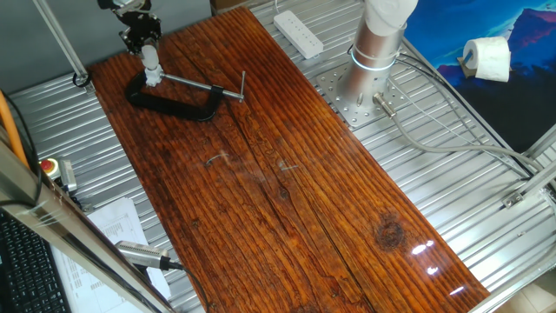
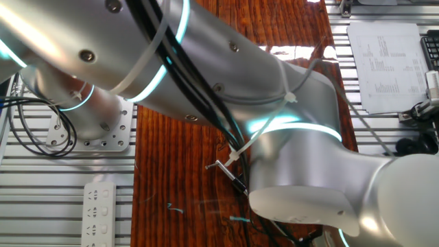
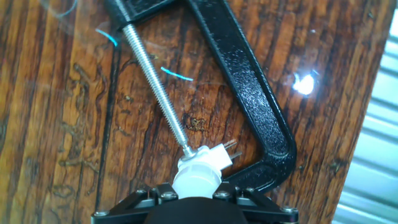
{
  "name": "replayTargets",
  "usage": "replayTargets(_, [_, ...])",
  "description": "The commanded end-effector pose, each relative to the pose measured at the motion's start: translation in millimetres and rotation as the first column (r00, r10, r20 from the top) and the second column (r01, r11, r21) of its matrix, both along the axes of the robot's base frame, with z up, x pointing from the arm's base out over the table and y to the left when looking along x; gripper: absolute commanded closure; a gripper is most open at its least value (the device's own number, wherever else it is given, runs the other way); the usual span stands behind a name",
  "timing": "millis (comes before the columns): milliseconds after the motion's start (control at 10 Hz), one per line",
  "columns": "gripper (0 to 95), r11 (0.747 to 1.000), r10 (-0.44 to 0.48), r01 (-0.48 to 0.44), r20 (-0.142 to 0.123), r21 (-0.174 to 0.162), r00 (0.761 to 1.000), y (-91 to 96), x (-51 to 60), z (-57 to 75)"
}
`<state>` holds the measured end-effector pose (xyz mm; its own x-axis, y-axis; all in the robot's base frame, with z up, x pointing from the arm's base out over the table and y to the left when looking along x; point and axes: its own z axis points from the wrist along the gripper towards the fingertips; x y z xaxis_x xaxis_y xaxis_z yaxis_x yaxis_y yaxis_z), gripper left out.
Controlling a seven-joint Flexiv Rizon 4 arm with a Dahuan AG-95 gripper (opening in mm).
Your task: Take out the light bulb by rotating it
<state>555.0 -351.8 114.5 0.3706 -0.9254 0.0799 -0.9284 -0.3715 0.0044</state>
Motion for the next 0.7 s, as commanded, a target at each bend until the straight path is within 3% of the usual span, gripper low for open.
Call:
replayTargets(100, [76.0,0.999,0.034,-0.034,0.0,0.004,0.999,0.7,1.1,-2.4])
replayTargets(200, [57.0,0.999,0.037,-0.037,0.0,0.002,0.999,0.7,1.1,-2.4])
replayTargets(700, [57.0,0.999,0.053,-0.053,-0.015,-0.007,0.998,1.0,5.6,-0.1])
